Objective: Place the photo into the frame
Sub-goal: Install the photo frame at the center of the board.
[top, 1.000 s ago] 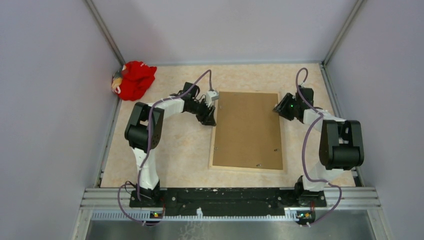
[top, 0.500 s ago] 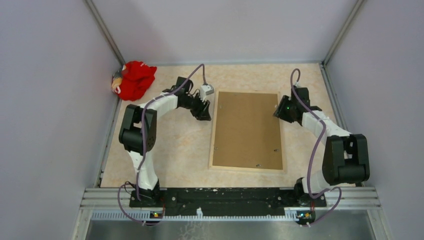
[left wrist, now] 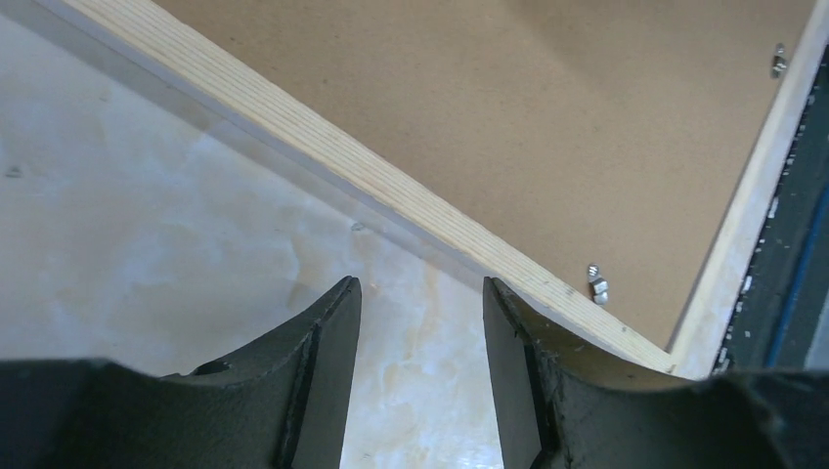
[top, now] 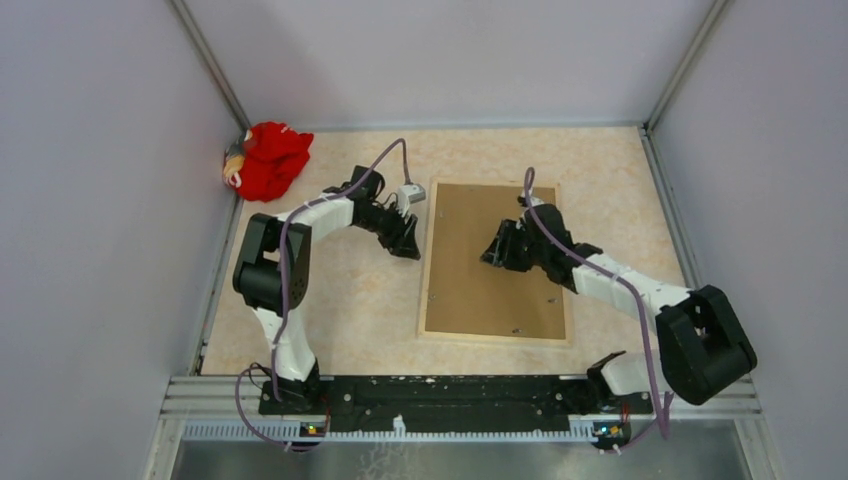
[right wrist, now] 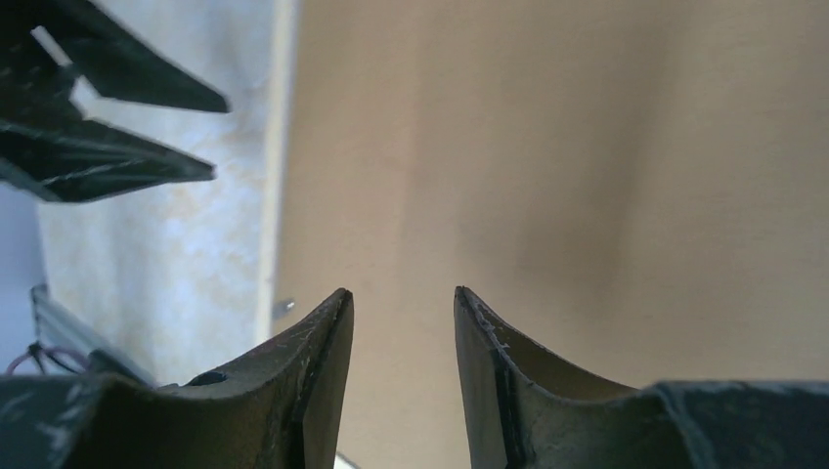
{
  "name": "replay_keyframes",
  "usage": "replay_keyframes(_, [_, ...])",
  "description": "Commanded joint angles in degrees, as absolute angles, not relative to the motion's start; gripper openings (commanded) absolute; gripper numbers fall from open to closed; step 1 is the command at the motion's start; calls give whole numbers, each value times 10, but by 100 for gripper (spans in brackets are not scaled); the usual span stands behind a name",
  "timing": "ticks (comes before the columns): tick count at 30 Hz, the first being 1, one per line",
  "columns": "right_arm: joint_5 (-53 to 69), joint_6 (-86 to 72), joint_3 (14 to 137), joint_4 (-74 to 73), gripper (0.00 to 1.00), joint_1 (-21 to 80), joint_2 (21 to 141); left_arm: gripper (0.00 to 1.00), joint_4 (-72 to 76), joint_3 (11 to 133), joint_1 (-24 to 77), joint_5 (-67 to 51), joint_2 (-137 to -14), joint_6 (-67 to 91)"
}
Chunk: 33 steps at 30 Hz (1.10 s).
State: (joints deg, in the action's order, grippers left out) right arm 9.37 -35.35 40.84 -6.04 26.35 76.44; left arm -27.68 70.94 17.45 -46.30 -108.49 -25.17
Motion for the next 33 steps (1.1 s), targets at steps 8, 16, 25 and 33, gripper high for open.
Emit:
replay_keyframes(8, [142, -518, 334, 237, 40, 415, 843, 53, -284, 677, 187, -518, -1071, -187])
replay_keyframes(16, [121, -579, 323, 330, 37, 473, 921, 43, -273, 666, 192, -511, -1081, -170])
replay_keyframes(25, [112, -599, 321, 323, 36, 485, 942, 36, -260, 668, 199, -516, -1102, -154])
replay_keyframes(33, [106, -598, 332, 300, 36, 493, 954, 33, -256, 670, 204, -512, -1114, -151])
